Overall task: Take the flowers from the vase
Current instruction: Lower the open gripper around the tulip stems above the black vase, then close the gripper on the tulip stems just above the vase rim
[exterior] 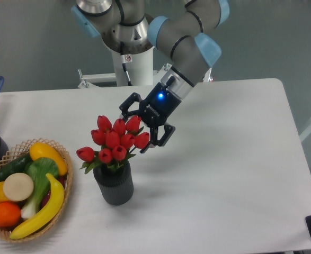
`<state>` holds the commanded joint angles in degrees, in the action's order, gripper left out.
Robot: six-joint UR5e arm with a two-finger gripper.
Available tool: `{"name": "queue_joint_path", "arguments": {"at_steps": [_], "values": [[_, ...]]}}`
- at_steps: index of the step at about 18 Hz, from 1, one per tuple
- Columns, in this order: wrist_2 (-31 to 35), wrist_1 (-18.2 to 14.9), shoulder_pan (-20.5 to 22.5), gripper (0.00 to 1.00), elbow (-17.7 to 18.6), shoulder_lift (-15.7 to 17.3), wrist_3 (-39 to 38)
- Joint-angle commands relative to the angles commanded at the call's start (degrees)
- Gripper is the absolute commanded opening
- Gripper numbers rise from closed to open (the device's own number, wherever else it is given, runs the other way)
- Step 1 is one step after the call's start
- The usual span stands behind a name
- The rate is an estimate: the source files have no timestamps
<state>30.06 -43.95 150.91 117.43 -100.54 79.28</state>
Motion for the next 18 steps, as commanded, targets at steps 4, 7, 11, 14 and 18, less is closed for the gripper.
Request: {"name": "queue_joint_path", "arguments": {"at_steps": [4, 7, 11, 14, 18], "values": [[-0.1, 0.5, -0.9, 1.00, -0.2, -0.5, 0.2], [-0.8, 0.5, -1.0, 1.00, -0.7, -0.9, 0.2], [-1.0, 1.9, -2.1, 1.00, -2.4, -2.7, 0.2], [-1.1, 1.9, -2.3, 1.00, -3.0, -3.5, 0.2], [-1.9, 2.1, -2.9, 1.00, -3.3, -4.4, 0.2]]}}
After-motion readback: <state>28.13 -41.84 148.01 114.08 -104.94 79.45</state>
